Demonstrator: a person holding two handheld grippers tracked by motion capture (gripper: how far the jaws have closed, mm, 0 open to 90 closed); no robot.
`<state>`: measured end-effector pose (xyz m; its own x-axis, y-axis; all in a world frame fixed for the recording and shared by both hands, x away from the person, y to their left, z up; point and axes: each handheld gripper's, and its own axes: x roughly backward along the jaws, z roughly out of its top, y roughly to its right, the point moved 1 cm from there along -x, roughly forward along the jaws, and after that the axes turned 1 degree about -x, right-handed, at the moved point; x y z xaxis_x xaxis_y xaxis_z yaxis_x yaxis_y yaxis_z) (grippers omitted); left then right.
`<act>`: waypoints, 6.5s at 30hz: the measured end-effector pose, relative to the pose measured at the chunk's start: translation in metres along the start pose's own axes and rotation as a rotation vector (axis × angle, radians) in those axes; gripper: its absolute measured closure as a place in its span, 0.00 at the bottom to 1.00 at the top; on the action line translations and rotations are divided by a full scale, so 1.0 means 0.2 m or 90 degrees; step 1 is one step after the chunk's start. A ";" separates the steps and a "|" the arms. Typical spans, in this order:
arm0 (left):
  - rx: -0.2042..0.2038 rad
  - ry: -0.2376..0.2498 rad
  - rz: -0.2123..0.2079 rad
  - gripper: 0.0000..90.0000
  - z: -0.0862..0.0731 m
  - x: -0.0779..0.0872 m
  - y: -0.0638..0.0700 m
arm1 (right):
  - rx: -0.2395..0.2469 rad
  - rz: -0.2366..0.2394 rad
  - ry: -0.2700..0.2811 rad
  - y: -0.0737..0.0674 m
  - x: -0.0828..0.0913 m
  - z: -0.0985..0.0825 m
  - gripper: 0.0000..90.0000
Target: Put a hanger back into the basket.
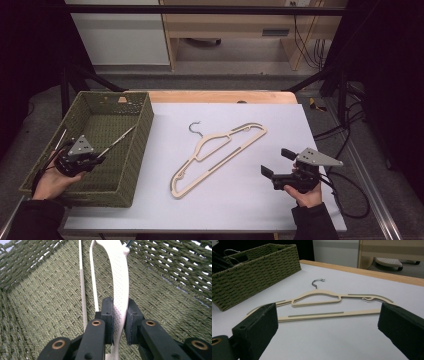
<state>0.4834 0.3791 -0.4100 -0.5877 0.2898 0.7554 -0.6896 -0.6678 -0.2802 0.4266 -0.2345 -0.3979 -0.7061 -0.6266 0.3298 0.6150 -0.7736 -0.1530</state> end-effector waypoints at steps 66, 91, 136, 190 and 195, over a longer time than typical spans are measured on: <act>0.165 0.330 0.010 0.10 0.45 0.36 0.24 | 0.004 0.003 0.013 -0.01 0.01 0.02 0.04; 0.168 0.292 -0.102 0.09 0.73 -0.10 0.75 | 0.006 0.005 0.017 0.00 0.02 0.02 0.04; 0.194 0.028 -0.114 0.86 0.65 -0.68 0.75 | 0.008 0.018 -0.006 -0.03 -0.03 0.01 0.05; 0.140 0.106 -0.063 0.88 0.70 -0.42 0.83 | 0.028 0.052 -0.047 -0.12 -0.25 0.03 0.10; 0.143 0.131 -0.060 0.88 0.71 -0.37 0.84 | 0.031 0.062 -0.051 -0.17 -0.36 0.07 0.12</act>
<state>0.4708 0.1473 -0.4285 -0.6144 0.4755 0.6296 -0.6480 -0.7594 -0.0588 0.4621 -0.1618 -0.4026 -0.6131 -0.6871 0.3899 0.6969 -0.7028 -0.1427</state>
